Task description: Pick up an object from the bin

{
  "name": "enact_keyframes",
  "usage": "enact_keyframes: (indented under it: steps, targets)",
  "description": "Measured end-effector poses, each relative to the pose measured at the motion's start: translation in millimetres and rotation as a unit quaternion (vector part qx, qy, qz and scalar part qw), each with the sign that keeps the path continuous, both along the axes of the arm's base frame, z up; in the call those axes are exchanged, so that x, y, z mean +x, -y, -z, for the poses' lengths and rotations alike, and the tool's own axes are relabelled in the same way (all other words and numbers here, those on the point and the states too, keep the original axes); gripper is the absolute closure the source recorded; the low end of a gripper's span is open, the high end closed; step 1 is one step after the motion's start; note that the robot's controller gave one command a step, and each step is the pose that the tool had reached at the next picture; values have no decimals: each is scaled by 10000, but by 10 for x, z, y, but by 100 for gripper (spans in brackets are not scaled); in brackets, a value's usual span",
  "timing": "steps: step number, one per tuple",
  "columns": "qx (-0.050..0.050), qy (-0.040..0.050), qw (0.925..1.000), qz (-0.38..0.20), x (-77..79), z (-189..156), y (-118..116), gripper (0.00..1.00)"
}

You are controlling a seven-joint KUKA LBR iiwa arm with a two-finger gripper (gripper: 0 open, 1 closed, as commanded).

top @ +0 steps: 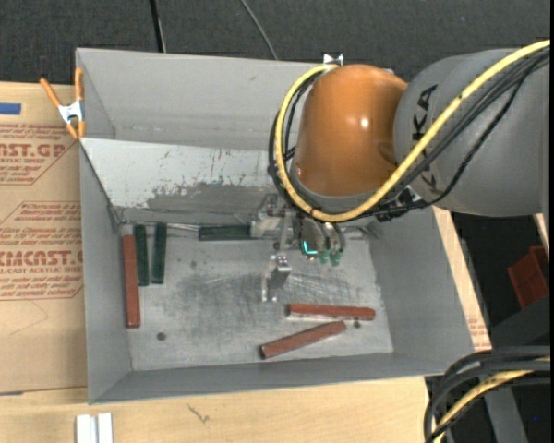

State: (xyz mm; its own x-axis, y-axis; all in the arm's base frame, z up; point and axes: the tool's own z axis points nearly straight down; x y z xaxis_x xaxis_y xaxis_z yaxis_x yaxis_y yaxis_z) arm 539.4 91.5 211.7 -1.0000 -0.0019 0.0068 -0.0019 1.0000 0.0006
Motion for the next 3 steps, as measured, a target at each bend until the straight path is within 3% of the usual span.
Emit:
enact_keyframes:
  steps: [1, 2, 3]
  targets:
    - [4, 39, 10000, 6, 16, -46, 5, 0]
    - [2, 62, 9992, -383, -33, 465, 208, 0]
    - [4, 26, 9993, -361, -307, 710, 596, 0]
